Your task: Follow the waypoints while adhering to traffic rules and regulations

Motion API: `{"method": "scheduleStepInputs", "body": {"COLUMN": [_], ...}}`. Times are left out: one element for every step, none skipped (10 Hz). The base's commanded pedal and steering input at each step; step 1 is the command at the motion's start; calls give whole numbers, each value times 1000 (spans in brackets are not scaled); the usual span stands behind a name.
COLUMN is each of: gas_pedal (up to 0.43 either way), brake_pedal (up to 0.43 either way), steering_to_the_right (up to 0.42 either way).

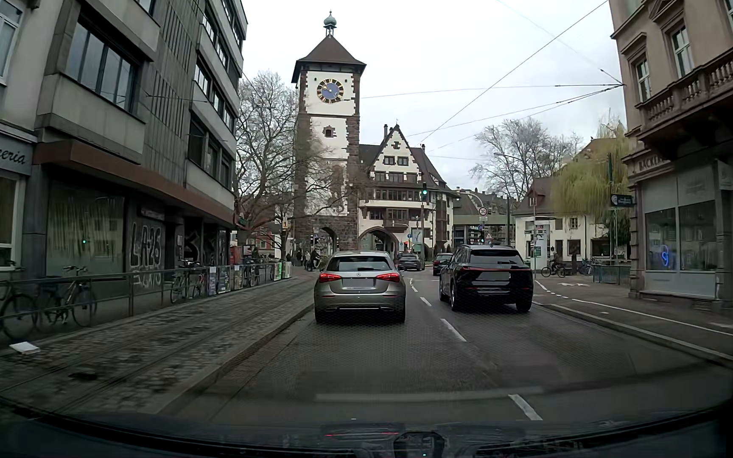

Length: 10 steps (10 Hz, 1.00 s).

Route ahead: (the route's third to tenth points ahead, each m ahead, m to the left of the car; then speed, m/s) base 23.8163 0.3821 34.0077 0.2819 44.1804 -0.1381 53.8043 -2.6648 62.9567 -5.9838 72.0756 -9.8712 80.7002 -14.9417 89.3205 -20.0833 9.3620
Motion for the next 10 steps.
{"method": "scheduleStepInputs", "body": {"gas_pedal": [110, 110, 110, 110, 110, 110, 110, 110, 110, 110], "brake_pedal": [0, 0, 0, 0, 0, 0, 0, 0, 0, 0], "steering_to_the_right": [-3, -3, -3, -3, -3, -3, -2, -1, 1, 2]}}
